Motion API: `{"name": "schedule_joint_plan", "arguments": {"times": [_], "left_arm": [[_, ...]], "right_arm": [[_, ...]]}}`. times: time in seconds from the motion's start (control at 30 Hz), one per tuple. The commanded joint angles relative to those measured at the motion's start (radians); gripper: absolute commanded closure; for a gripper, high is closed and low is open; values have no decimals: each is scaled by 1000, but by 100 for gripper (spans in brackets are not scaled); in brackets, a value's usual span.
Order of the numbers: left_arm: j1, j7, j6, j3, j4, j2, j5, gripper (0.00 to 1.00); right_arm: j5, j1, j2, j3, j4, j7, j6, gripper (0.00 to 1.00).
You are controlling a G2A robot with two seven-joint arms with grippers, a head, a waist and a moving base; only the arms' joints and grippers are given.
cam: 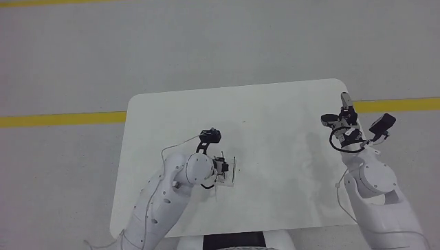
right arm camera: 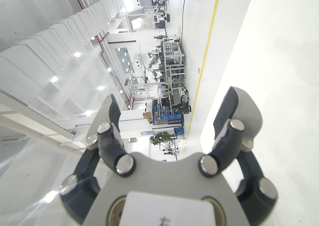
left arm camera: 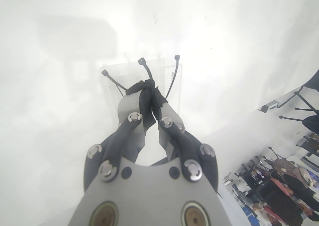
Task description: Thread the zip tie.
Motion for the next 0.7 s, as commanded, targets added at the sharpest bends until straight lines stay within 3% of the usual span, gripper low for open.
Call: {"name": "schedule_joint_plan", "arguments": {"times": [0.0, 0.1, 0.27, 0.37, 0.67], "left_arm": [[14, -26, 0, -19, -52, 5, -4, 100], [27, -58, -20, -59, -112, 13, -72, 100], [40, -102, -94, -132, -148, 28, -214, 100], [34, -144, -137, -181, -122, 36, -340, 100], [34, -151, -238, -235, -66, 79, -466, 100]], "right_arm": [[0, 0, 0, 0, 0, 0, 0, 0], [0, 0, 0, 0, 0, 0, 0, 0], [0, 0, 0, 0, 0, 0, 0, 0], [0, 0, 0, 0, 0, 0, 0, 0], [0, 0, 0, 0, 0, 0, 0, 0]]}}
